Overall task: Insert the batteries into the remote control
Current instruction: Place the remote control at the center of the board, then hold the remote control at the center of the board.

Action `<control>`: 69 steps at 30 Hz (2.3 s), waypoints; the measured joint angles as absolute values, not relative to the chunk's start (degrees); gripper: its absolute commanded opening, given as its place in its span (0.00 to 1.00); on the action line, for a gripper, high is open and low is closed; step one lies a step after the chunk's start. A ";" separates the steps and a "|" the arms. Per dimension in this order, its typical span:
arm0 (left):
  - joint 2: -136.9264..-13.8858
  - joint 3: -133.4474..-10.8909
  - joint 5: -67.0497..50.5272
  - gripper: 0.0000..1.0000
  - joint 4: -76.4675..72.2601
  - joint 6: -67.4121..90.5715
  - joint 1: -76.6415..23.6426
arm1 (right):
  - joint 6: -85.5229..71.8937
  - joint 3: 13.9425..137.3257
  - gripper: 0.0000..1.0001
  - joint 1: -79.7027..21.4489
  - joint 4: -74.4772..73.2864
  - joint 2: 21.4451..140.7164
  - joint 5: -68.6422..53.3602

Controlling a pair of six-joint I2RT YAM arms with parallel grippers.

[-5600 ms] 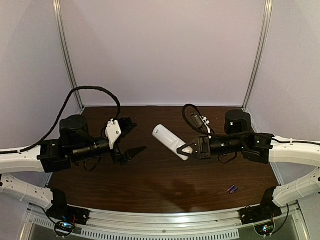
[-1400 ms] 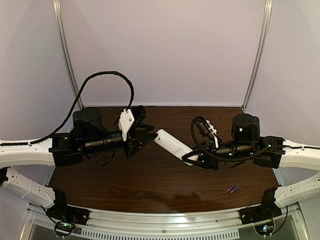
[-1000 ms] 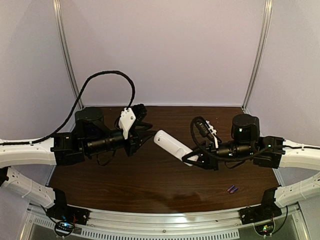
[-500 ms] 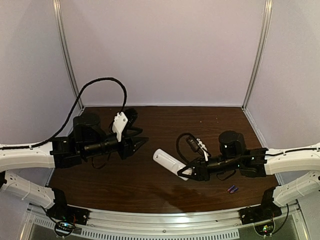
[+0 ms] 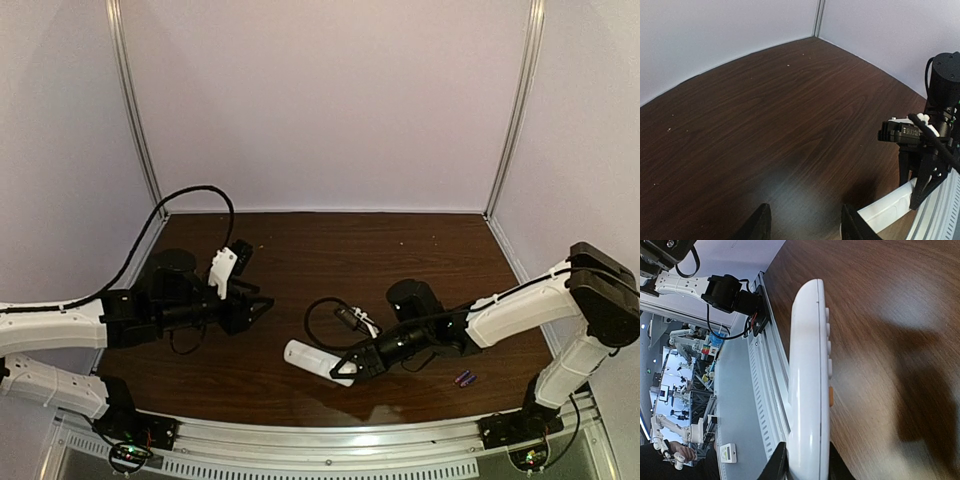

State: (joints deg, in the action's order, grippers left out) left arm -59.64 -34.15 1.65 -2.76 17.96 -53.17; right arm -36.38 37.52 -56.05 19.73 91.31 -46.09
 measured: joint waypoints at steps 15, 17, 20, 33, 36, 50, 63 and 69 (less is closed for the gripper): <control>-59.79 -31.48 2.76 0.49 -1.74 21.41 -51.57 | -43.90 39.18 0.24 -52.64 28.60 104.09 -53.76; -59.79 -31.24 2.79 0.49 -1.65 21.43 -51.46 | -43.59 39.18 0.28 -52.34 27.73 104.16 -53.74; -59.79 -31.18 2.81 0.49 -1.63 21.45 -51.35 | -42.41 39.20 0.39 -51.86 25.78 104.27 -53.69; -59.83 -29.67 2.81 0.57 -1.61 22.96 -50.22 | -30.68 42.68 0.78 -50.37 9.17 98.48 -43.86; -59.88 -28.34 2.70 0.57 -1.58 24.45 -50.17 | -25.56 42.65 0.80 -50.37 4.78 92.92 -37.60; -68.14 -26.81 -3.66 0.50 -3.51 30.52 -50.17 | -7.29 41.04 0.77 -53.25 -0.67 87.88 -24.36; -73.84 -26.26 -6.26 0.45 -7.42 34.09 -50.19 | -0.12 41.06 0.76 -55.40 0.32 93.84 -22.61; -78.22 -26.98 -6.24 0.39 -8.12 35.27 -50.48 | 1.21 41.98 0.73 -58.06 1.96 95.46 -22.09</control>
